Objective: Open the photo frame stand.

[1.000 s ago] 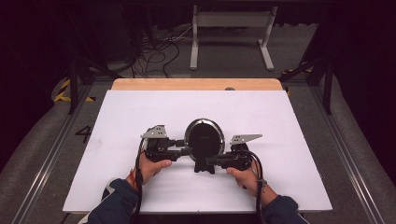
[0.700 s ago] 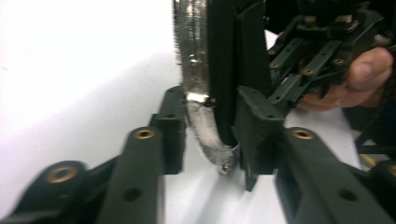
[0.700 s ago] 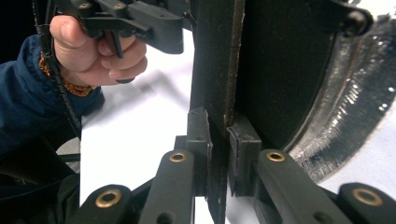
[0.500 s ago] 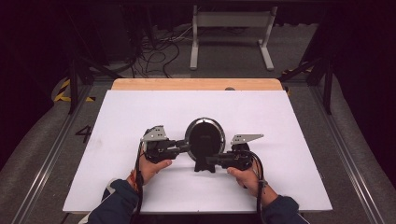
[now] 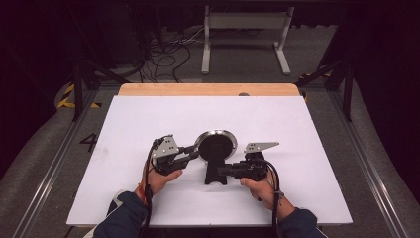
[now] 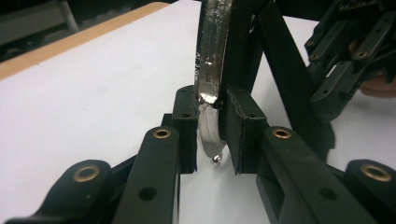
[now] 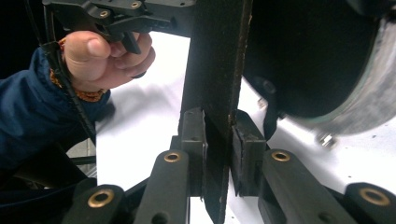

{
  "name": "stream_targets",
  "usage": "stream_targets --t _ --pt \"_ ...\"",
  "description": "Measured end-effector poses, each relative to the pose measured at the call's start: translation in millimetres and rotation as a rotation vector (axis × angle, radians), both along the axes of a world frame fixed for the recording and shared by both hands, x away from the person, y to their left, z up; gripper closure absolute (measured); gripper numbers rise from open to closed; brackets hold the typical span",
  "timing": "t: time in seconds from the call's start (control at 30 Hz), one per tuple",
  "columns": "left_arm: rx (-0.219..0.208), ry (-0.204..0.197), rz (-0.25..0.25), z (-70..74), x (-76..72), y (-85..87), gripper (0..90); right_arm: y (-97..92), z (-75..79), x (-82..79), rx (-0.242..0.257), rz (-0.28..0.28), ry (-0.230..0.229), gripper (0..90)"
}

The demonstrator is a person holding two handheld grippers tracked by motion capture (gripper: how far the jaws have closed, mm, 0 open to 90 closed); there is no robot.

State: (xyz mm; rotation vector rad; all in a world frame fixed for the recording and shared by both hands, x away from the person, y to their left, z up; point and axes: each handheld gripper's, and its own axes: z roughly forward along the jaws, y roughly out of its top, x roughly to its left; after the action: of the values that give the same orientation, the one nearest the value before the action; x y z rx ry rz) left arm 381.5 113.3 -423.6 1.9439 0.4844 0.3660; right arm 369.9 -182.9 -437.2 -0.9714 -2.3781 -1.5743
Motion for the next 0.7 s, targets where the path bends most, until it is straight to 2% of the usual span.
stream_targets --t 0.1,0.17,0.3,0.37,0.47,0.63,0.7 --pt "0.014 -0.010 -0.002 -3.0 -0.3 -0.1 75.8 0.7 -0.8 0.3 -0.005 0.005 0.015 77.9" --pt "0.004 -0.005 -0.012 -3.5 -0.2 0.4 76.0 0.3 -2.2 0.8 -0.008 0.006 0.032 77.9" --pt "-0.023 0.035 -0.054 -6.1 3.8 3.3 75.6 -0.3 -2.5 -0.8 -0.020 0.014 0.033 77.8" --pt "-0.032 0.051 -0.058 -8.3 5.6 2.9 74.3 0.4 -2.5 -1.4 -0.024 0.017 0.031 78.1" --pt "0.013 0.073 -0.070 -13.4 7.1 -2.9 69.0 1.0 -2.6 -2.3 -0.029 0.016 0.028 78.1" --pt "0.027 0.081 -0.068 -15.6 7.5 -7.4 62.8 0.9 -3.2 -3.1 -0.031 0.019 0.026 78.3" --pt "0.050 0.090 -0.071 -18.9 6.9 -13.2 59.3 1.1 -3.0 -3.1 -0.032 0.017 0.024 78.3"
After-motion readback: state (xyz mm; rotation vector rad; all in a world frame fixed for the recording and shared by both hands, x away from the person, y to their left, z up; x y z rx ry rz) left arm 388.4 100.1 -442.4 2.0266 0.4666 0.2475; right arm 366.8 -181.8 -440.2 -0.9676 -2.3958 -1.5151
